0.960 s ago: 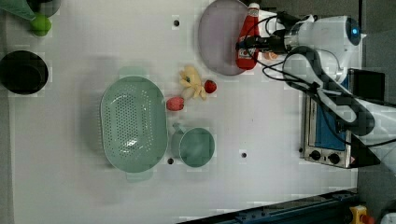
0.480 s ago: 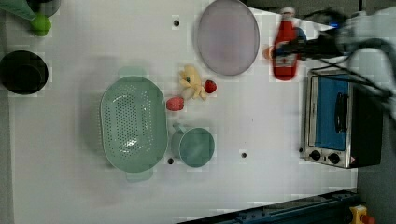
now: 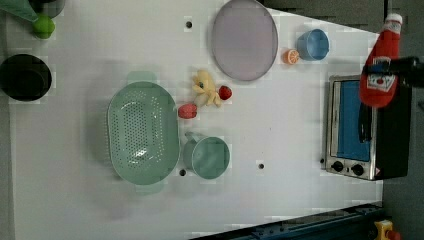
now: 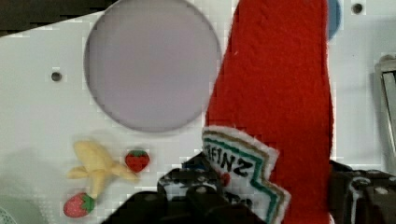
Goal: Pick ketchup from plate and place it on table.
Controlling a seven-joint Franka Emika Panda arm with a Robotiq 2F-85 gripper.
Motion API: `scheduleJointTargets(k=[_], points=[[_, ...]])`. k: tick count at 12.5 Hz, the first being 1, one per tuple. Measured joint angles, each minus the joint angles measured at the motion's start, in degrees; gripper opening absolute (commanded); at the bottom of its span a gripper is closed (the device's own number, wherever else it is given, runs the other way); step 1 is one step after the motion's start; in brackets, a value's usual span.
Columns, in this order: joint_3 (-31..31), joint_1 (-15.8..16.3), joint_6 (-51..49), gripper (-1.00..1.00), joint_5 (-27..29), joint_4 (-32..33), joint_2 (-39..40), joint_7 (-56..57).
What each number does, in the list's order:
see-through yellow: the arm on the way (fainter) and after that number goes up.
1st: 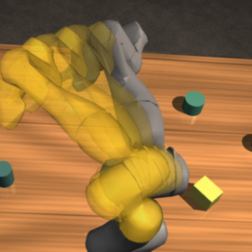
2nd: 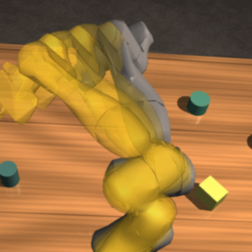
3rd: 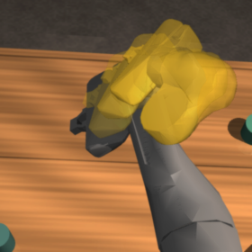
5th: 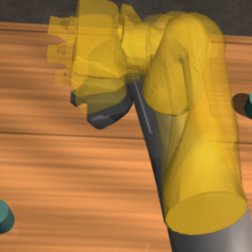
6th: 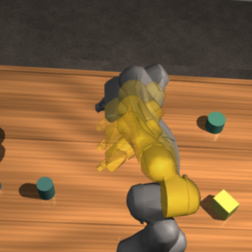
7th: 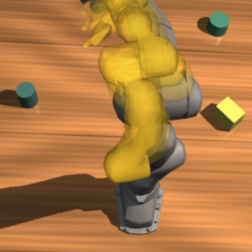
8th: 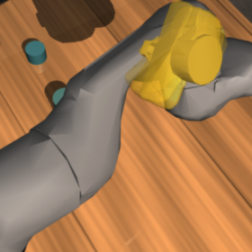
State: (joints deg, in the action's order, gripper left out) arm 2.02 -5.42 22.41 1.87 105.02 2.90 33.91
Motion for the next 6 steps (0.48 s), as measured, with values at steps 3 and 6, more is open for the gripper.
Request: scheduleJointTargets(k=[3, 6], points=[[-0.4, -0.9, 9.4, 0.17, 0.0, 13.1, -3.1, -0.6], [-0.6, -1.2, 21.5, 0.17, -0.7, 24.5, 1.7, -0.9]])
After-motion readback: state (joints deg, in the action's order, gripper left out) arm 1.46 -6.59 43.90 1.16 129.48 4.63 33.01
